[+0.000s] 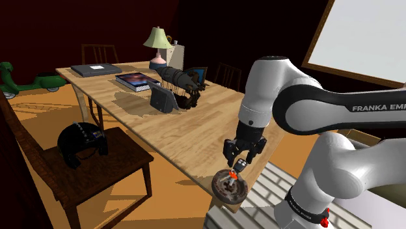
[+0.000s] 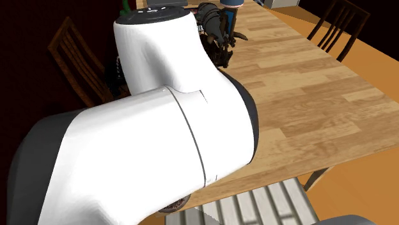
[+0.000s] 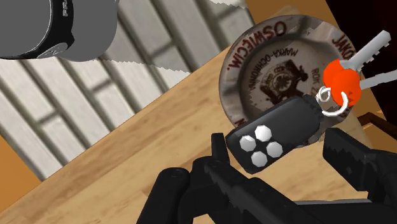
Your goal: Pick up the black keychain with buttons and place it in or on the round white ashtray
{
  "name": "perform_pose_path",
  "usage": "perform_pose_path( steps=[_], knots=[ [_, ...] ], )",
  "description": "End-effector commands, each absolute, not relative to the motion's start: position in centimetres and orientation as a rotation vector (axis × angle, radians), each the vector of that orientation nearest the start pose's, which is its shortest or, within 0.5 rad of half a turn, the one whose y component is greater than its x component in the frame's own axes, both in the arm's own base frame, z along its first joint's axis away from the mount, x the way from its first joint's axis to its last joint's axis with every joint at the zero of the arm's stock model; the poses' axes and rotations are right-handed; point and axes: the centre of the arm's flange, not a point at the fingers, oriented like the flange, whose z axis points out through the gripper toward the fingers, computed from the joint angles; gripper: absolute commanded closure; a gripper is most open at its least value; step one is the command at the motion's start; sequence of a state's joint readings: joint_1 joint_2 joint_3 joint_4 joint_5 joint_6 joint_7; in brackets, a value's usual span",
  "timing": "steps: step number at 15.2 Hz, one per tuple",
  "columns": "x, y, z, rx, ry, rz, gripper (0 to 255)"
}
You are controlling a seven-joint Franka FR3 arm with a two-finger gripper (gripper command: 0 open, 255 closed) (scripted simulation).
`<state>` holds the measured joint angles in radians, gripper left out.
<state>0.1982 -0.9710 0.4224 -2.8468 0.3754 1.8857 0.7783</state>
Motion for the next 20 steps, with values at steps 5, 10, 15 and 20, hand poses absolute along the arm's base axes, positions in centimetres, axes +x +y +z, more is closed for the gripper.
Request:
perform_pose_path(
  steps=[5, 10, 15, 20],
  knots=[
    [22.0, 17.0, 38.2, -3.058, 0.712, 0.024, 255],
    [22.0, 17.0, 37.2, -3.058, 0.712, 0.024, 255],
    [22.0, 17.0, 37.2, -3.058, 0.712, 0.024, 255],
    [22.0, 17.0, 37.2, -3.058, 0.712, 0.024, 0]
  ],
)
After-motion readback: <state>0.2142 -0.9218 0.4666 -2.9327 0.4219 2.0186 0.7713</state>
